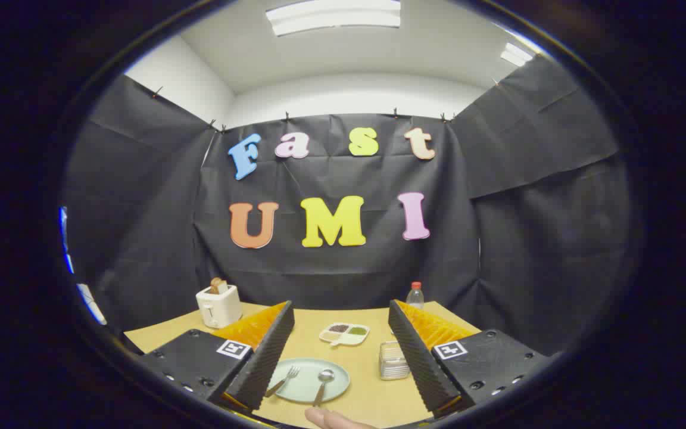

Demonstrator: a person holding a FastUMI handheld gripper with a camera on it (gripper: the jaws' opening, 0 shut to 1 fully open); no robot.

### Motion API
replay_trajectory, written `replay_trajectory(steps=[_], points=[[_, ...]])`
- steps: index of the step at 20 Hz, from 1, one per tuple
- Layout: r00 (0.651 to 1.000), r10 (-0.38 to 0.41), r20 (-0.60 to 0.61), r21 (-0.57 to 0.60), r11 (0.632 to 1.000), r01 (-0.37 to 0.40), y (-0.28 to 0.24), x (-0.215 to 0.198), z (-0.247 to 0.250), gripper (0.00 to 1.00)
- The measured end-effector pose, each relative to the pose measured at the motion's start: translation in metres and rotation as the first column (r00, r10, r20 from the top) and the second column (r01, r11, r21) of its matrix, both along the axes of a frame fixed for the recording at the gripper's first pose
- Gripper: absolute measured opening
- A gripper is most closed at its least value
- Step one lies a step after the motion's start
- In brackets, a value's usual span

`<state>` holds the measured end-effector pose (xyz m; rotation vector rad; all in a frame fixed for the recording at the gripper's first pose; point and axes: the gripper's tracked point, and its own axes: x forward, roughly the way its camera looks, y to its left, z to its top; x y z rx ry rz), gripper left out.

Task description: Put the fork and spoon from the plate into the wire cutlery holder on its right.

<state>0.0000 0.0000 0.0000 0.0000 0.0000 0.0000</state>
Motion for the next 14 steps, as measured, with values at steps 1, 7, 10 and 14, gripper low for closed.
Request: replay_trajectory(steps=[1, 7, 10, 14], points=[[1.0, -0.014, 0.002, -0.025, 1.0, 0.014, 0.002, -0.001, 0.0, 0.95], [0.999, -0.021, 0.028, -0.128, 0.992, 0.025, 0.02, -0.012, 0.004, 0.95], [0.999, -0.033, 0.02, -0.138, 0.99, 0.036, 0.02, -0.013, 0.002, 0.95], [1.0, -0.024, 0.019, -0.111, 0.993, 0.026, 0.022, -0.012, 0.002, 0.95]])
